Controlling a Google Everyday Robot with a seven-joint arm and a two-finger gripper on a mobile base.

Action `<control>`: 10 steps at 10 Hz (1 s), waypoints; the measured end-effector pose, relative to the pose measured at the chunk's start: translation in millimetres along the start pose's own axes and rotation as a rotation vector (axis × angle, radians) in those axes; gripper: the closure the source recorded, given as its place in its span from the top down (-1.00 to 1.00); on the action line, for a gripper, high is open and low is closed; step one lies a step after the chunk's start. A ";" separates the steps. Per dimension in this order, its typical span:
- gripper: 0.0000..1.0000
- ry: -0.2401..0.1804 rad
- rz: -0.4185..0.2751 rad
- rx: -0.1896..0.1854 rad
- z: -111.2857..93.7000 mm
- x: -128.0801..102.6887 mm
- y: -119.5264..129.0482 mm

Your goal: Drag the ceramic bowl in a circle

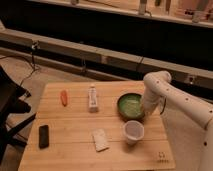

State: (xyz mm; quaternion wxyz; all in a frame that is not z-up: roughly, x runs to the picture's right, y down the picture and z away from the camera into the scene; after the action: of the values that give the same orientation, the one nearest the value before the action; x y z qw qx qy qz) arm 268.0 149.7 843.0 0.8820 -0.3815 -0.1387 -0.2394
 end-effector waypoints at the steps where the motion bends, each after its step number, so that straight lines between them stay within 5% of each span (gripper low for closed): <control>1: -1.00 0.009 0.001 -0.001 -5.0 9.9 -4.5; 5: -1.00 0.022 -0.063 -0.010 -10.9 4.4 -47.0; 10: -0.98 -0.012 -0.217 -0.046 12.8 -60.3 -90.1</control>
State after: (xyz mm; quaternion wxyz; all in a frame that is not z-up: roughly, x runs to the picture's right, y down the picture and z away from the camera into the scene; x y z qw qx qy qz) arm 168.5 124.7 880.5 0.8410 -0.3857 -0.1790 -0.3344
